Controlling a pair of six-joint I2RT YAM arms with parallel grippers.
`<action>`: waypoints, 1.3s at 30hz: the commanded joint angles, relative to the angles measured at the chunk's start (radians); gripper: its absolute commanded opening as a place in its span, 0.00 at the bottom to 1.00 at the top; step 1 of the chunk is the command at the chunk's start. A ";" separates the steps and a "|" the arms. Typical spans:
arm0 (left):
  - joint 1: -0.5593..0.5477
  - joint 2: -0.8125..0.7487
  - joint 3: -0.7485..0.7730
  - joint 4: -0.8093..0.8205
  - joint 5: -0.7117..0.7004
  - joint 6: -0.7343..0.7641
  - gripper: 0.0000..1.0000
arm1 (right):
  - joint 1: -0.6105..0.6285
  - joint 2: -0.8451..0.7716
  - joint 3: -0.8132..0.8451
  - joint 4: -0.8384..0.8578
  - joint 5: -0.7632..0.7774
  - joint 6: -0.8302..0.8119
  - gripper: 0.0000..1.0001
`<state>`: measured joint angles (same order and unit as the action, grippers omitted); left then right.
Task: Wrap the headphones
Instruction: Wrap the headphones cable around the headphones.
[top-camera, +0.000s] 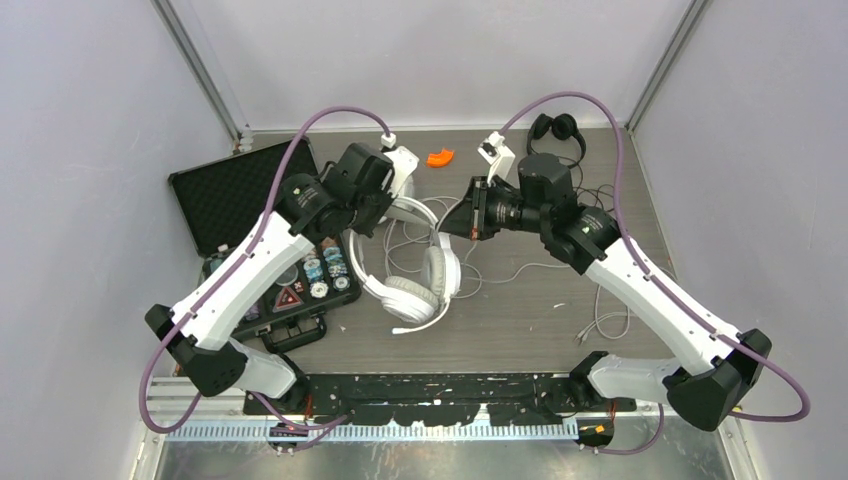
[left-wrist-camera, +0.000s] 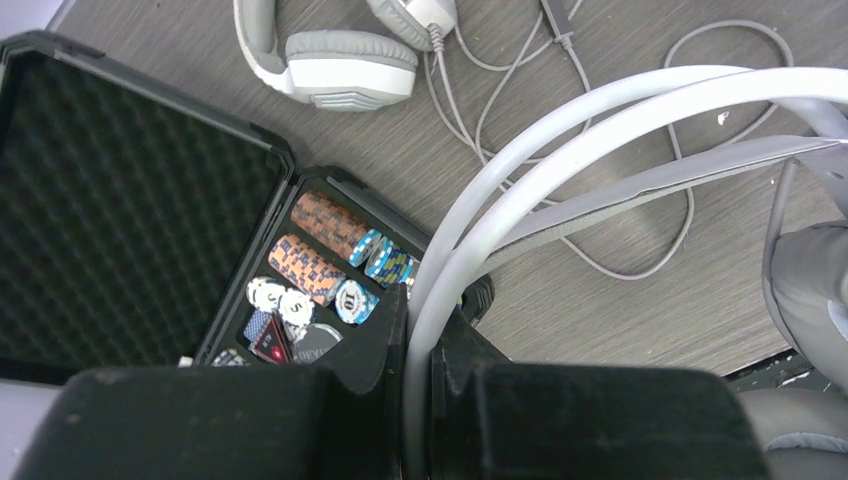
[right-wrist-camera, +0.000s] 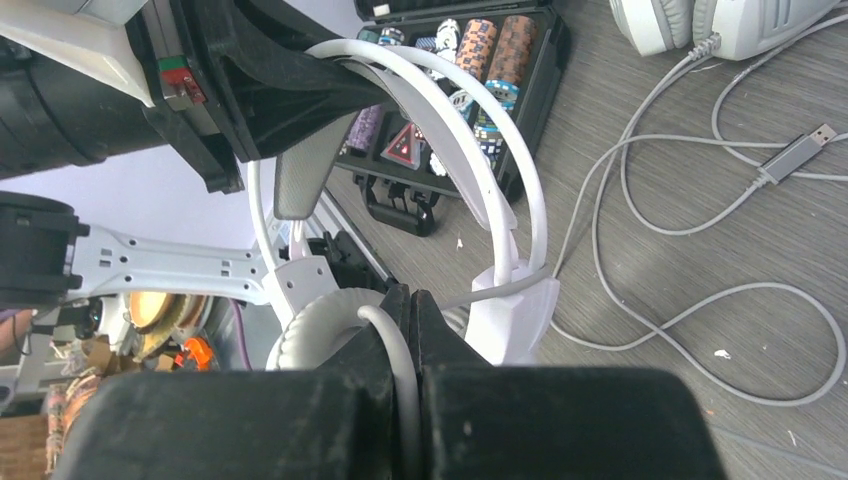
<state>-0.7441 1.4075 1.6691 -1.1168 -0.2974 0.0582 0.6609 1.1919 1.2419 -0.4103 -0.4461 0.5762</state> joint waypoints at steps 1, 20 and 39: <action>0.003 -0.014 0.039 0.033 -0.117 -0.125 0.00 | 0.015 0.003 0.092 0.046 -0.051 0.098 0.00; 0.003 -0.076 -0.056 0.131 -0.280 -0.080 0.00 | 0.010 0.089 0.145 -0.050 -0.003 0.161 0.00; 0.003 -0.133 -0.144 0.163 -0.206 0.051 0.00 | -0.001 0.109 0.191 0.068 -0.071 0.165 0.00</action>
<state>-0.7437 1.3251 1.5261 -1.0359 -0.5549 0.1131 0.6636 1.3029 1.3830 -0.4992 -0.4305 0.7116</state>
